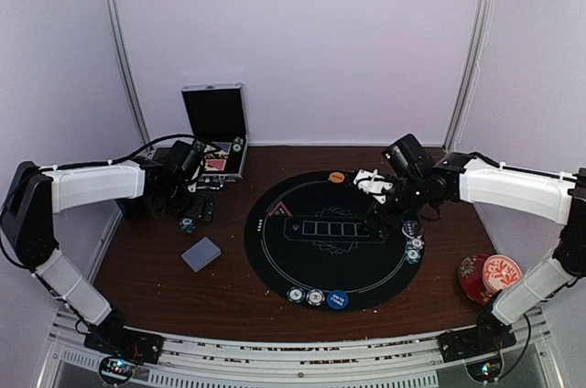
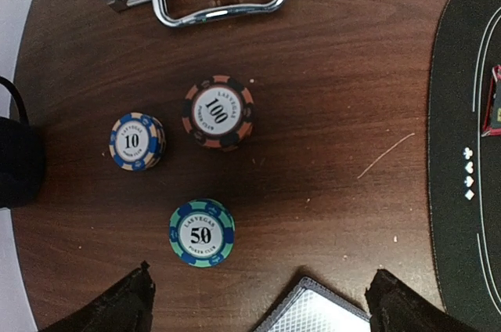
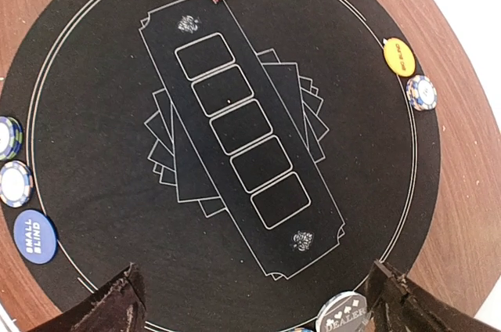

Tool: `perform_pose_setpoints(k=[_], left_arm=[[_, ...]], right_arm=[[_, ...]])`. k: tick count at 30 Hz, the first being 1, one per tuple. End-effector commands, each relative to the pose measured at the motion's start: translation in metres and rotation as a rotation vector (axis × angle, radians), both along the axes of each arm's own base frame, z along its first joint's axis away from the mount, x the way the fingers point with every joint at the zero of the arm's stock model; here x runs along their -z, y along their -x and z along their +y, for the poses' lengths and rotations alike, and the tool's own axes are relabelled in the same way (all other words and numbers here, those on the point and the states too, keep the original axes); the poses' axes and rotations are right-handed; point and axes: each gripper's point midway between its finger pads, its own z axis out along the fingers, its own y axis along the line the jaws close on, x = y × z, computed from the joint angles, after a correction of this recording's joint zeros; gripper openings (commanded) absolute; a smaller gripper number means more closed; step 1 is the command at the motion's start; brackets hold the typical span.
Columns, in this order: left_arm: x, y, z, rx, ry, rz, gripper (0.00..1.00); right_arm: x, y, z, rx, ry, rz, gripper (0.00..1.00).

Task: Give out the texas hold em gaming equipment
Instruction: Pick up the pile of poker chips from the pile of poker chips.

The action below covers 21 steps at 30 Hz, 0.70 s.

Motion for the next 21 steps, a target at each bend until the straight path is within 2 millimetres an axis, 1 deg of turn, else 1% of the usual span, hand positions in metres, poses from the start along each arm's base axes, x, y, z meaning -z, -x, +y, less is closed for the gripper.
perform_pose_setpoints(k=[1,5,8,11,13,18,21], left_arm=[[0.008,-0.006,0.008,-0.049,0.083,0.039,0.97],[0.015,-0.008,0.011,-0.047,0.107,0.055,0.93],[0.024,-0.008,0.012,-0.042,0.091,0.082,0.92],[0.034,-0.008,0.017,-0.053,0.076,0.109,0.92],[0.036,-0.010,0.020,-0.061,0.073,0.115,0.91],[0.038,-0.014,0.027,-0.080,0.071,0.115,0.86],[0.040,-0.015,0.030,-0.088,0.069,0.118,0.86]], right_arm=[[-0.018,-0.007,-0.003,0.033,-0.032,-0.074,1.00],[-0.023,-0.006,-0.003,0.033,-0.042,-0.097,0.99],[-0.025,-0.007,-0.004,0.043,-0.036,-0.118,0.99],[-0.027,-0.007,-0.003,0.043,-0.039,-0.127,0.99],[-0.027,-0.007,-0.003,0.044,-0.039,-0.133,0.99],[-0.027,-0.007,-0.004,0.045,-0.035,-0.138,0.99],[-0.026,-0.006,-0.003,0.042,-0.032,-0.141,0.99]])
